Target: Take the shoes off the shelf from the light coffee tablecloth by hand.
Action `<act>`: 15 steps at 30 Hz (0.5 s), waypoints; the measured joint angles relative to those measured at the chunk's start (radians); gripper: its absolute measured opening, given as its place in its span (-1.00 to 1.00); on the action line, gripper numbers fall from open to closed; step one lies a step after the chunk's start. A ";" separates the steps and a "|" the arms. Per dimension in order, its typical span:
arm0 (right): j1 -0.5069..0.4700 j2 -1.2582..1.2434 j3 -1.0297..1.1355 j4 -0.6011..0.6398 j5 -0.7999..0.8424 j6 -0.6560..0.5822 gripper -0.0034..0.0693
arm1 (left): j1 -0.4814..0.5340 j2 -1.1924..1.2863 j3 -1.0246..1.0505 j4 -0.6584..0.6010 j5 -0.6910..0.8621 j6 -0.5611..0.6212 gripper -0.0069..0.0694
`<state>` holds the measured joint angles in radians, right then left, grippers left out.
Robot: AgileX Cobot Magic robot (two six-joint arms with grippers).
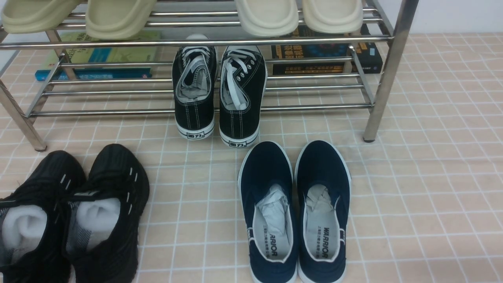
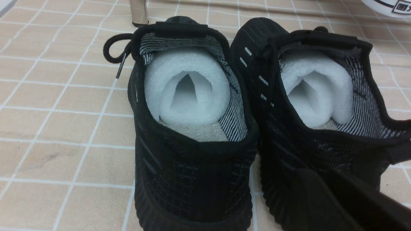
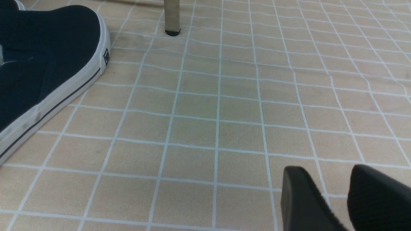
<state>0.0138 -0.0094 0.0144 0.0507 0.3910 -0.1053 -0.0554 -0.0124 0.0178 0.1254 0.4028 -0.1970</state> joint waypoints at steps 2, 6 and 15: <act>0.000 0.000 0.000 0.000 0.000 0.000 -0.25 | 0.000 0.000 0.000 0.000 0.000 0.000 -0.54; 0.000 0.000 0.000 0.000 0.000 0.000 -0.25 | 0.000 0.000 0.000 0.000 0.000 0.000 -0.53; 0.000 0.000 0.000 0.000 0.000 0.000 -0.25 | 0.000 0.000 0.000 0.045 0.000 0.000 -0.50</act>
<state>0.0138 -0.0094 0.0144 0.0507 0.3910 -0.1053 -0.0554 -0.0124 0.0180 0.1706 0.4028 -0.1970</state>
